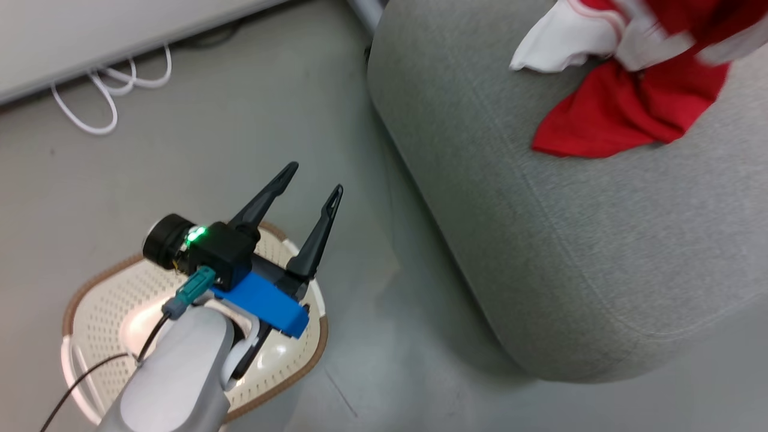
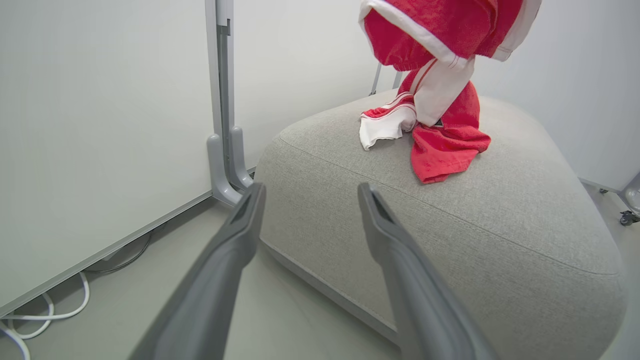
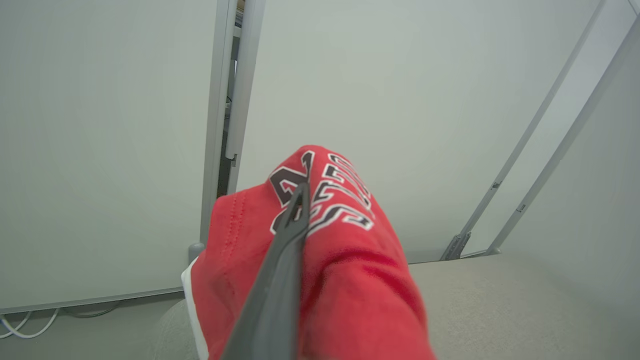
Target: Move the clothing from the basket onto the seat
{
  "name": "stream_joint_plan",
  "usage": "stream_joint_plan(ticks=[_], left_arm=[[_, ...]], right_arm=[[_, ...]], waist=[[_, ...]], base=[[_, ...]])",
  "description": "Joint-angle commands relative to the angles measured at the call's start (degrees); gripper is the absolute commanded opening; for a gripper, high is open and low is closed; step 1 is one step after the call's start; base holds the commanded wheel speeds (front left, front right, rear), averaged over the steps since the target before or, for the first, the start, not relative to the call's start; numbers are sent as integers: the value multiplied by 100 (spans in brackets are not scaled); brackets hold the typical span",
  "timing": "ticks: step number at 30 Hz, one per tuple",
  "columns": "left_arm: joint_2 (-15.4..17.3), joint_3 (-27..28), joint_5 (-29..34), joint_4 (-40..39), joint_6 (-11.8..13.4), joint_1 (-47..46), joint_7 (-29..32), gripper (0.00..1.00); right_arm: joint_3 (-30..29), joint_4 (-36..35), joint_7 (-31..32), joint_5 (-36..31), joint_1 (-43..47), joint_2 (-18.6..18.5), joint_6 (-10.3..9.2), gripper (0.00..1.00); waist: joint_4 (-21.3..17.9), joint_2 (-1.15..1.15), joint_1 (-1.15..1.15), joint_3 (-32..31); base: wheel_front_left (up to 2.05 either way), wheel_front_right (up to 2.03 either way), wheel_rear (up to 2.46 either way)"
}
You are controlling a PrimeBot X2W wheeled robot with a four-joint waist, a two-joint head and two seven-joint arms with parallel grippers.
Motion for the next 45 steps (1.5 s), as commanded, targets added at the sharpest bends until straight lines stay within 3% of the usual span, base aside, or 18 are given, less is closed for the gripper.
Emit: stream_joint_plan(ticks=[1,3,9,17,24,26,27,38,45], left_arm=[[66,-6,45,-90,-21,-158,20,100],[96,-47,68,-223,-21,-301,49,100],[162,-80,148,-527,4,-535,83,100],[315,-126,262,-789,61,-601,175,100],[343,-134,201,-703,98,-514,154,100],[309,-155,196,-662,118,-488,132,100],[297,-171,201,-630,109,-475,122,100],[-37,-234,3,-90,97,-191,-37,100],[-447,-40,-230,131,56,269,-54,100]], right_arm=[[-205,-2,-36,-29,-195,-168,-5,0],[-538,38,-94,-120,-311,-399,-4,0],[-1270,442,-418,-268,-15,-645,-5,0],[-2030,1576,-1294,-438,710,-284,-5,0],[-2159,2185,-1626,-626,904,-135,-5,0],[-2174,2273,-1672,-682,915,-95,-5,80],[-2180,2306,-1689,-712,919,-79,-5,100],[-2059,2280,-1796,-1064,1415,233,-5,100],[-1856,1642,-1841,-984,2435,371,-4,100]], waist=[[306,0,-1,644],[384,0,-1,901],[544,0,-1,1350],[635,0,-1,1631],[641,0,-1,1537],[649,0,-1,1462],[656,0,-1,1414],[775,0,-1,429],[1043,0,-1,-573]], base=[[0,0,0],[0,0,0],[0,0,0],[0,0,0],[0,0,0],[0,0,0],[0,0,0],[0,0,0],[0,0,0]])
